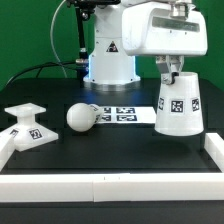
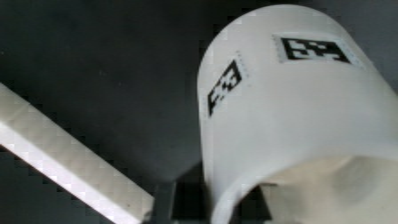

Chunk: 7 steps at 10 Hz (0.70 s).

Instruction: Assemble lamp

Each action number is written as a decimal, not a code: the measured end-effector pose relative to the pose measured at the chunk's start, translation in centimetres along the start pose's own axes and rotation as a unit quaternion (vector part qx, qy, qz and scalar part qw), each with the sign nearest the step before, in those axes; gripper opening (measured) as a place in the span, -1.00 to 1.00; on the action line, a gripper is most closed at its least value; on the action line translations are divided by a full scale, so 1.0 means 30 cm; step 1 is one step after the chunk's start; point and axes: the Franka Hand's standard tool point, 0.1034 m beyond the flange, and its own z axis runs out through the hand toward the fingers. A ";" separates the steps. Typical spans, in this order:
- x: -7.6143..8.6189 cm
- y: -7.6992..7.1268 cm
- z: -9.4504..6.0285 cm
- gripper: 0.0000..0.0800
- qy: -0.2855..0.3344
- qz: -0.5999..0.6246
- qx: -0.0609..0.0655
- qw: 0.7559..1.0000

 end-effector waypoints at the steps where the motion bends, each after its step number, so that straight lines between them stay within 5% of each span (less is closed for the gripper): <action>1: 0.002 -0.041 -0.020 -0.90 0.004 -0.005 -0.002 1.000; 3: -0.052 -0.181 -0.057 -0.90 0.013 -0.022 -0.004 1.000; 6: -0.073 -0.348 -0.005 -0.90 0.024 -0.011 0.008 1.000; 7: -0.088 -0.337 0.019 -0.90 0.020 -0.017 0.010 1.000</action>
Offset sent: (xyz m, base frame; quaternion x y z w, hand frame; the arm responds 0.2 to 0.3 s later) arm -0.0596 0.0170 -0.0112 -0.0238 0.0014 0.0100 0.9997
